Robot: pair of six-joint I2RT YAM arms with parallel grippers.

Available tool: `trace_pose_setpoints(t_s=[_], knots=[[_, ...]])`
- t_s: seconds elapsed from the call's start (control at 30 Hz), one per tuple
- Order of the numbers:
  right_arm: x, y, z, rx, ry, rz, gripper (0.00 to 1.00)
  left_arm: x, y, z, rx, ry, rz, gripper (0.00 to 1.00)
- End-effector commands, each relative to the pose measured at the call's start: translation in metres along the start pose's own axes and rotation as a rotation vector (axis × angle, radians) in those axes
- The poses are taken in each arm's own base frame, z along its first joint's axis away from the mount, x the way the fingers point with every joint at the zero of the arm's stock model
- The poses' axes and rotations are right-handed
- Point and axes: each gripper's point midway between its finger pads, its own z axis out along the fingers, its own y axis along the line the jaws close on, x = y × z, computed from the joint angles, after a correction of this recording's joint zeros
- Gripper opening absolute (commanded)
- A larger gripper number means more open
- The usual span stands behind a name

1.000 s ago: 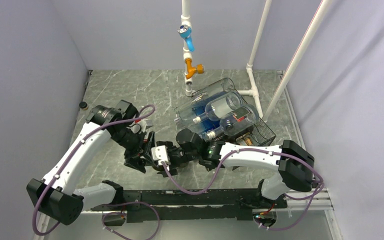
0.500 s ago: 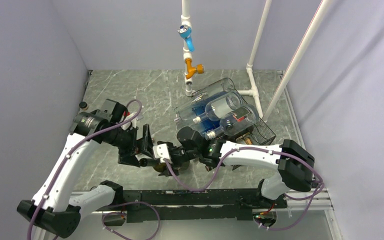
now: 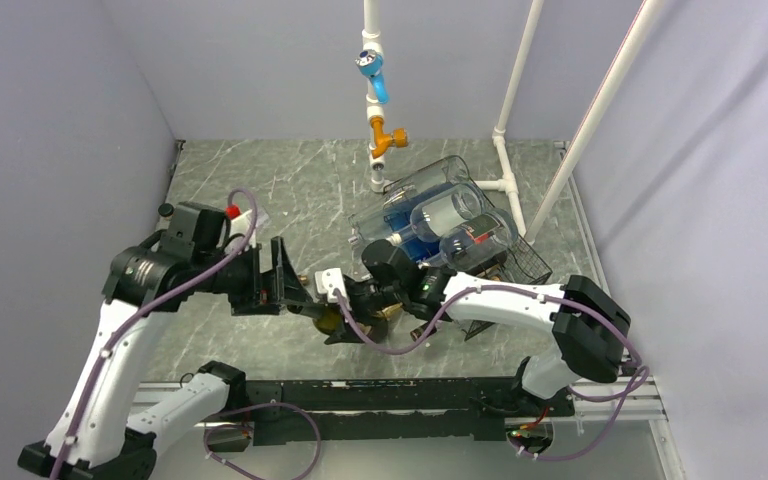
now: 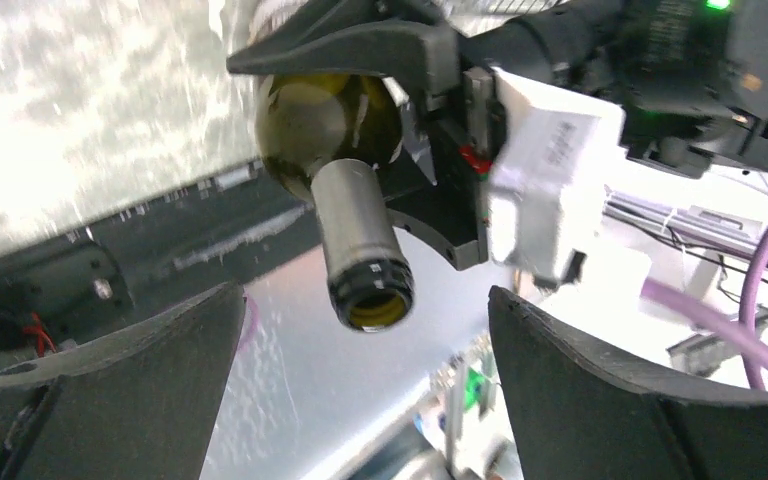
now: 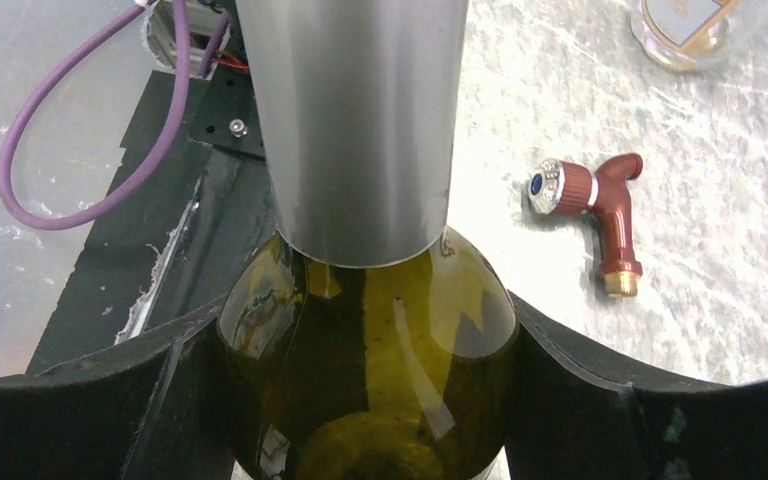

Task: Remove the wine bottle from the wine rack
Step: Pick up the wine bottle from the wine rack.

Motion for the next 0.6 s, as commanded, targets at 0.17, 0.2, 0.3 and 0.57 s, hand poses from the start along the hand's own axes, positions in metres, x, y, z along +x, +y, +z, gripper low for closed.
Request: trace_pose_setpoints(t_s=[0.17, 0.2, 0.3, 0.57], knots=[[-0.042, -0.012, -0.007, -0.023, -0.15, 0.059, 0.0, -0.04, -0.034, -0.045, 0.165, -0.506, 0.38, 0.97], [-0.044, -0.013, -0.007, -0.027, -0.158, 0.079, 0.0, -0.042, -0.034, -0.048, 0.174, -0.559, 0.426, 0.98], [-0.05, -0.018, -0.011, -0.037, -0.184, 0.158, 0.0, -0.045, -0.033, -0.056, 0.22, -0.729, 0.531, 0.97], [-0.058, -0.028, -0.021, -0.07, -0.245, 0.33, 0.0, -0.064, -0.017, -0.032, 0.365, -1.027, 0.6, 0.97]])
